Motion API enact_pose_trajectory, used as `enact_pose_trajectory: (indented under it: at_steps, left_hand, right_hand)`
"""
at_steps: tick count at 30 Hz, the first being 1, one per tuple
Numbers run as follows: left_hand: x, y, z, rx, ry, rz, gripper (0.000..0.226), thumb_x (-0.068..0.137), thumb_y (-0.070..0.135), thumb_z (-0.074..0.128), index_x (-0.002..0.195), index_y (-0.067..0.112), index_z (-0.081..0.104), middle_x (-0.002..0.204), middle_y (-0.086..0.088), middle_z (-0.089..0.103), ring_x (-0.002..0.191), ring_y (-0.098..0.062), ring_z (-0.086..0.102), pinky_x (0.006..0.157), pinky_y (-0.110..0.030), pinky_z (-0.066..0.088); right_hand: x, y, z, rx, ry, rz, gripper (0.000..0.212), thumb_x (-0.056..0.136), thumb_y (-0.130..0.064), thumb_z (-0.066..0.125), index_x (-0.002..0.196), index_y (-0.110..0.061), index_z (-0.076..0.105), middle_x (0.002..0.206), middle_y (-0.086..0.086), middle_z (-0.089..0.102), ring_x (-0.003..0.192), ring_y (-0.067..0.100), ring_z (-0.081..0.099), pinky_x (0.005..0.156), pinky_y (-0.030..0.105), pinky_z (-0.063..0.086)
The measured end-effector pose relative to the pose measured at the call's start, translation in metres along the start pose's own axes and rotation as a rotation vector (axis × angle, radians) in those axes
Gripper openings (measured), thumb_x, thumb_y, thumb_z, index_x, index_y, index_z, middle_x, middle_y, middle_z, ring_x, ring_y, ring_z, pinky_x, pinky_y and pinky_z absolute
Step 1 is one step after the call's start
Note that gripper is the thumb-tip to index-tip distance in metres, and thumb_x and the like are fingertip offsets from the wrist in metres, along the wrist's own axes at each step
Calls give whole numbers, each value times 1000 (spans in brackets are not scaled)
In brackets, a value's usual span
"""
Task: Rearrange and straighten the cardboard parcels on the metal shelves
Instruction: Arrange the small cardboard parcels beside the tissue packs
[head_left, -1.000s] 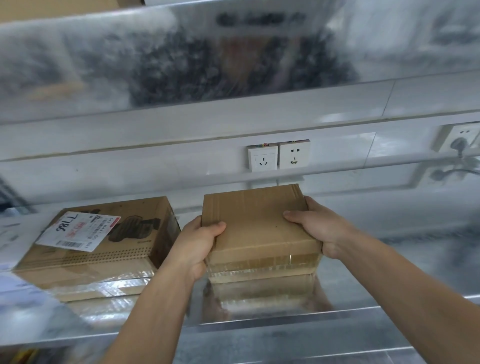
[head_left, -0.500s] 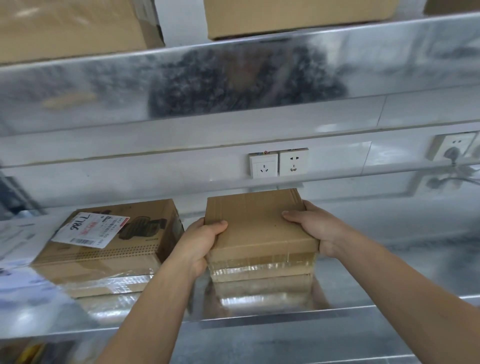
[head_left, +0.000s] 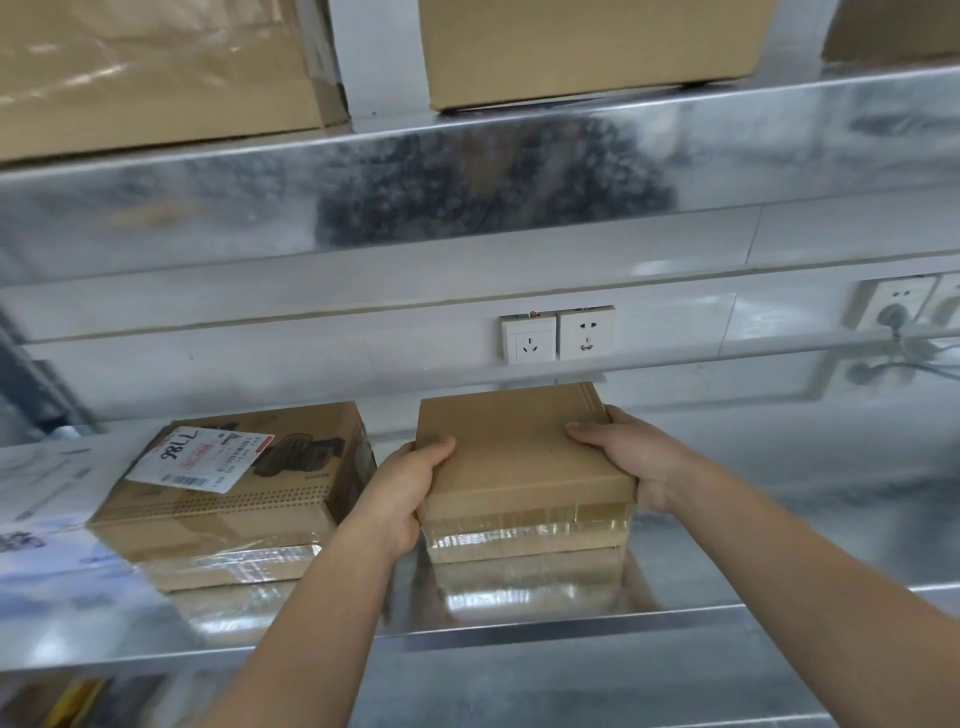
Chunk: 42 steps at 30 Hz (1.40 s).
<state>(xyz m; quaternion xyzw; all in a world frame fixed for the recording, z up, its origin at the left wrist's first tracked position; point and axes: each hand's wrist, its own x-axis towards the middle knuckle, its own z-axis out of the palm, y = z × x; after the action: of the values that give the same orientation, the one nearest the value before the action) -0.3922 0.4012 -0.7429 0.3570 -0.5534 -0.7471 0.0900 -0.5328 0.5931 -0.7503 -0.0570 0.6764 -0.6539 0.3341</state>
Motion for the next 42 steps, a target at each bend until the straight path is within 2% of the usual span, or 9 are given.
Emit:
enact_pose_trajectory:
  at_steps: [3, 7, 9, 12, 16, 22, 28, 35, 42]
  left_hand:
    - [-2, -2, -6, -113, 10, -9, 25, 101, 37, 60, 107, 18, 74, 95, -3, 79, 92, -24, 72, 84, -39, 56]
    - [-4, -8, -14, -182, 43, -17, 36, 103, 44, 50, 88, 16, 66, 60, 3, 64, 49, -14, 50, 48, -25, 40]
    - [-6, -11, -16, -144, 63, -29, 38, 103, 47, 49, 98, 17, 71, 72, 1, 71, 61, -15, 63, 57, -27, 51]
    - [-11, -15, -15, -142, 46, -64, 39, 104, 45, 49, 115, 16, 73, 111, -11, 76, 104, -33, 71, 96, -51, 56]
    - [-14, -18, -13, -238, -58, -107, 42, 105, 30, 42, 91, 9, 75, 94, -16, 75, 90, -35, 71, 87, -47, 56]
    - [-14, -6, -18, -423, -126, -11, 30, 103, 27, 42, 103, 9, 65, 100, -16, 72, 98, -32, 66, 86, -46, 52]
    - [-12, 7, -18, -336, -194, 102, 30, 91, 32, 54, 109, 11, 66, 99, -12, 67, 93, -26, 59, 83, -40, 48]
    - [-10, 18, -17, -230, -201, 141, 49, 90, 40, 56, 131, 14, 63, 117, -12, 65, 114, -31, 58, 93, -48, 45]
    - [-17, 24, -10, -96, -177, 159, 49, 93, 44, 57, 133, 18, 64, 118, -13, 67, 117, -33, 60, 78, -50, 53]
  right_hand:
    - [-2, 0, -2, 34, -11, 4, 39, 98, -16, 69, 134, -19, 55, 113, 10, 75, 87, 26, 76, 70, 39, 63]
    - [-4, 3, -9, 84, -33, 6, 35, 98, -15, 67, 132, -19, 58, 108, 8, 78, 83, 24, 76, 67, 37, 63]
    - [-5, 5, -12, 129, -35, 15, 34, 98, -15, 67, 131, -18, 59, 103, 8, 79, 83, 24, 77, 67, 38, 63]
    - [-8, 7, -15, 199, -43, 25, 35, 98, -14, 66, 132, -19, 59, 104, 9, 79, 83, 25, 77, 66, 40, 63]
    - [-9, 12, -17, 234, -50, -6, 44, 98, -15, 65, 140, -21, 53, 110, 8, 78, 90, 26, 76, 73, 42, 63]
    - [-17, 19, -14, 253, -15, -36, 68, 102, -19, 61, 158, -39, 28, 126, 0, 68, 82, 20, 76, 56, 34, 61]
    - [-21, 19, 0, 55, -30, -158, 45, 109, -22, 48, 151, -37, 44, 128, -17, 59, 92, -6, 62, 62, 11, 52]
    - [-18, 20, 9, -39, -94, -188, 44, 109, -16, 45, 151, -28, 45, 146, -6, 54, 122, 6, 57, 100, 21, 44]
    - [-6, 29, 11, 25, -117, -114, 44, 108, -25, 50, 152, -29, 48, 141, -6, 63, 135, 15, 53, 122, 41, 34]
